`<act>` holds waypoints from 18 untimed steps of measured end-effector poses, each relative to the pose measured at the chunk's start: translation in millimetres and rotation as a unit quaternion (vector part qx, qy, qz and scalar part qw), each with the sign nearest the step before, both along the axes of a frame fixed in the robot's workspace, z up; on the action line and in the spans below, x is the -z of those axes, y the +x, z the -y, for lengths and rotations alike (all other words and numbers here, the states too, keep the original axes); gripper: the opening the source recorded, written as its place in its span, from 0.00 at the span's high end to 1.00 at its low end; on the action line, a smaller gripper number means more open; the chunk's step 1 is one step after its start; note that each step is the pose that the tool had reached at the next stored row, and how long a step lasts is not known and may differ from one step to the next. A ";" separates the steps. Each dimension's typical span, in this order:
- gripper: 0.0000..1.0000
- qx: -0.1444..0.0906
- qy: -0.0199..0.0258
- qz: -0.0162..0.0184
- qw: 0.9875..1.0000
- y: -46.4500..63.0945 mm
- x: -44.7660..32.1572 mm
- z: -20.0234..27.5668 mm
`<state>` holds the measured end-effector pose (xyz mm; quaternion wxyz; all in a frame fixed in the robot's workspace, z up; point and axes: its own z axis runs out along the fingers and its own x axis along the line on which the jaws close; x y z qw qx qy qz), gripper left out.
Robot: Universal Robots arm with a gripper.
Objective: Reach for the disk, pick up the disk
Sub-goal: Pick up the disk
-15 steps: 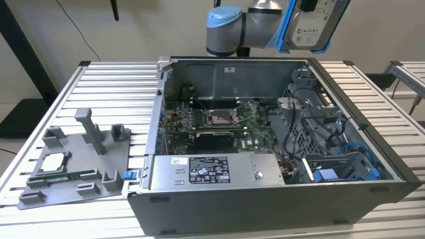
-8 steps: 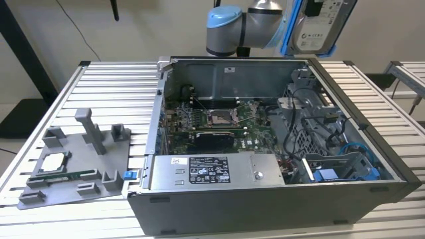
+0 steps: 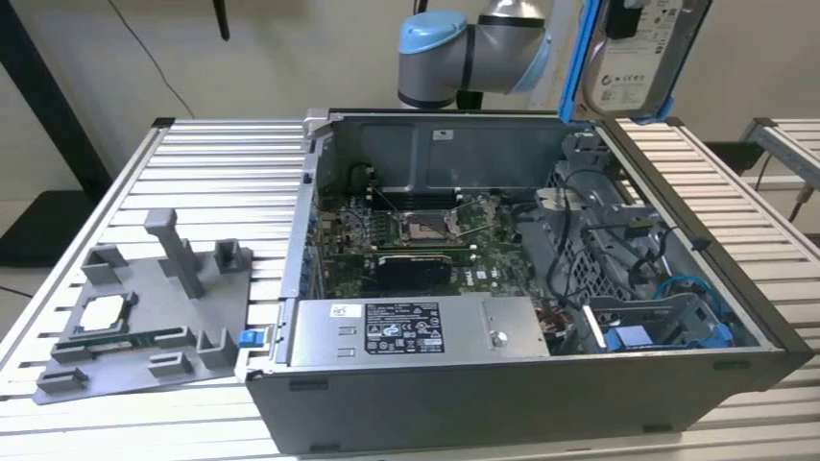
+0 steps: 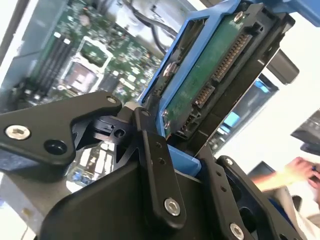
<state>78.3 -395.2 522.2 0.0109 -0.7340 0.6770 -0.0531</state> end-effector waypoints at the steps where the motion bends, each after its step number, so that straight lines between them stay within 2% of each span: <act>1: 1.00 0.000 0.000 0.000 1.000 0.0 0.0 0.1; 5: 1.00 0.000 0.001 -0.001 1.000 0.3 0.1 1.4; 11: 1.00 0.000 0.001 -0.006 1.000 2.0 1.0 13.9; 14: 1.00 0.001 0.002 -0.010 1.000 2.2 2.1 19.4; 16: 1.00 0.000 0.007 -0.012 1.000 2.3 2.8 22.3; 17: 1.00 0.000 0.020 -0.013 1.000 2.5 3.2 25.7; 18: 1.00 0.000 0.024 -0.013 1.000 2.7 3.5 27.7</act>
